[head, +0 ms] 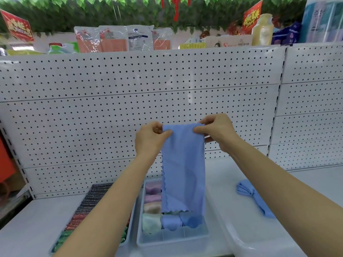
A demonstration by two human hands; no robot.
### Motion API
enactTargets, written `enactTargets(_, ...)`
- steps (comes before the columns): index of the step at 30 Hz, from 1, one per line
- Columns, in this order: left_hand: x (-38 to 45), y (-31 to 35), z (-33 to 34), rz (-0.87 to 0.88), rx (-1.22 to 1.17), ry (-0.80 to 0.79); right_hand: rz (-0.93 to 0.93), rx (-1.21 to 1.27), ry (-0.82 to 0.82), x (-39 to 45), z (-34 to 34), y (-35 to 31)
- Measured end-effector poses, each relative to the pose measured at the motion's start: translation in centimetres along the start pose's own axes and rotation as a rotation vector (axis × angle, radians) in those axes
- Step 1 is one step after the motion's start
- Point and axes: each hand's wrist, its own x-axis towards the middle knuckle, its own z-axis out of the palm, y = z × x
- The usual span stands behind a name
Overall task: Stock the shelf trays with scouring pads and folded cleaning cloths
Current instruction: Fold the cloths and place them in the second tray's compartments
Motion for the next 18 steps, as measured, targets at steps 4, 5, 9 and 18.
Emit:
enactTargets(4,-1.9,0.7,1.6,0.105,0.261,0.072,-0.039,-0.115,0.082,-0.5,1.9,0.2)
enactTargets(5,-2.3,1.0,1.9,0.138,0.254,0.069,-0.054,-0.130,0.083,-0.7,2.4,0.1)
enactTargets(9,-3.2,1.5,2.4,0.223,0.041,-0.010,-0.077,-0.060,0.057,-1.5,3.2,-0.5)
enactTargets(18,-3.7,1.4,1.4,0.191,-0.182,-0.053,-0.133,-0.045,0.033,-2.4,3.2,-1.5)
